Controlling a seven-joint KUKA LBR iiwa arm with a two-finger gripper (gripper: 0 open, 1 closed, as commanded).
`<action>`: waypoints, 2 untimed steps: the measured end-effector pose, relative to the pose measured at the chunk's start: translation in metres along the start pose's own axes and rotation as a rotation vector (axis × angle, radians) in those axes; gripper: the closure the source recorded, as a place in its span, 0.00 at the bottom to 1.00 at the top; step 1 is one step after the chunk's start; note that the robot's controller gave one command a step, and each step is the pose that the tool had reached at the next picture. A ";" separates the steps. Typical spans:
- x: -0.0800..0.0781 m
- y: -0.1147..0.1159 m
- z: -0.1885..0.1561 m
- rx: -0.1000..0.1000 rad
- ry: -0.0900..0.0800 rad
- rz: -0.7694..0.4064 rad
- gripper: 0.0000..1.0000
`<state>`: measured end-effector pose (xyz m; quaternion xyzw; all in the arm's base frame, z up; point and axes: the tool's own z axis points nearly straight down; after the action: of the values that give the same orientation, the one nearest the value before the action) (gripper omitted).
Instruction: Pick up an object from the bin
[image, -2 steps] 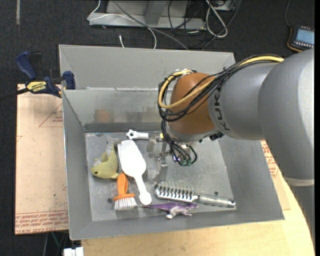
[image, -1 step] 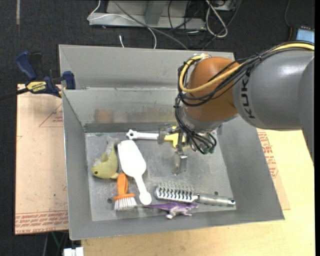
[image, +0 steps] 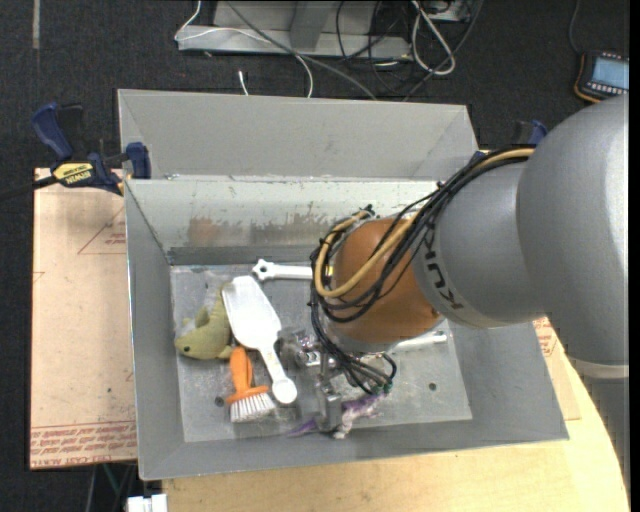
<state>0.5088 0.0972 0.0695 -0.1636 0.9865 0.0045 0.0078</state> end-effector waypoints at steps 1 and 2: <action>0.029 -0.040 -0.031 0.012 -0.021 -0.063 0.00; -0.001 -0.023 0.000 0.000 -0.007 -0.272 0.00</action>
Offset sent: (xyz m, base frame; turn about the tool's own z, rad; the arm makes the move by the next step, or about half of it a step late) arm 0.0074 -0.0229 0.0005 -0.2740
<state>0.5173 0.0761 0.0697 -0.2960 0.9551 0.0038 0.0117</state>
